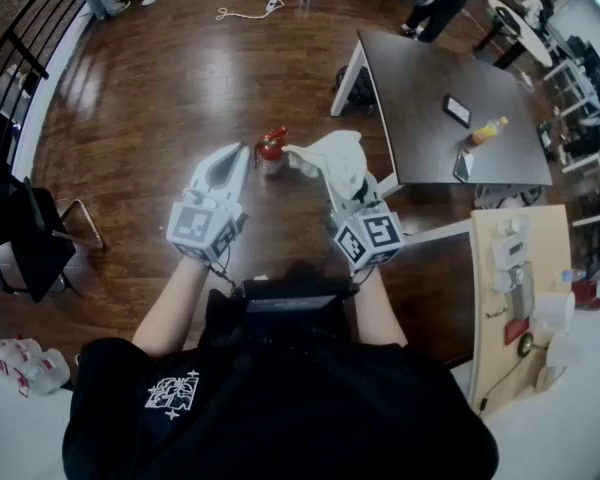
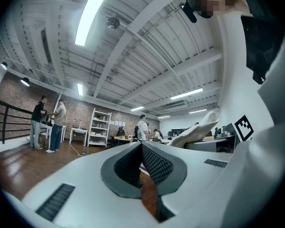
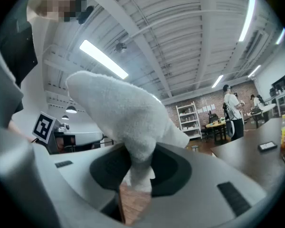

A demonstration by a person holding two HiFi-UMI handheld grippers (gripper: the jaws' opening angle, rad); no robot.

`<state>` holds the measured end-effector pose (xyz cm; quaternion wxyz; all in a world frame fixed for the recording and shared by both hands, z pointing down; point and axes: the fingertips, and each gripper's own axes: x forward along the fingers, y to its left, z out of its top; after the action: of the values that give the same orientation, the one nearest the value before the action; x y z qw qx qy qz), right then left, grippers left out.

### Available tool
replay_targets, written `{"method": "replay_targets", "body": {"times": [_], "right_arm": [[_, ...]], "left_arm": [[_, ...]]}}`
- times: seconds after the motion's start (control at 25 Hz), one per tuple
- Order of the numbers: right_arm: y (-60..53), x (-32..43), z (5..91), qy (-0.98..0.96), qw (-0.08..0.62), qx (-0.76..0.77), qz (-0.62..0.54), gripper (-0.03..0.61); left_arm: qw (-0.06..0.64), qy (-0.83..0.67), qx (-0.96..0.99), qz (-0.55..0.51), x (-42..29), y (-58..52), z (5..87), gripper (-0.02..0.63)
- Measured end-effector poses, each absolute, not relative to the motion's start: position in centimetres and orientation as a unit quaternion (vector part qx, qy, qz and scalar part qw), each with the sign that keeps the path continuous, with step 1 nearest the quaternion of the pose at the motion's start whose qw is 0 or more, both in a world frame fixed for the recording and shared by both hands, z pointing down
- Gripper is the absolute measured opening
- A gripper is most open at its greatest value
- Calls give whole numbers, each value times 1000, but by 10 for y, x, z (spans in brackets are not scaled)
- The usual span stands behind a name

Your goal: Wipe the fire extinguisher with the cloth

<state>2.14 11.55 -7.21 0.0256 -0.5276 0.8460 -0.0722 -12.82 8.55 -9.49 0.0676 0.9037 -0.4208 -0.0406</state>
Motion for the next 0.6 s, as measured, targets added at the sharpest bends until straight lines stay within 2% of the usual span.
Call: {"method": "replay_targets", "body": {"times": [0.6], "right_arm": [[12,68,-10,852,11,-514,-95,127]], "left_arm": [[78,-427,900,-17,-90,-16,-33,3]]}}
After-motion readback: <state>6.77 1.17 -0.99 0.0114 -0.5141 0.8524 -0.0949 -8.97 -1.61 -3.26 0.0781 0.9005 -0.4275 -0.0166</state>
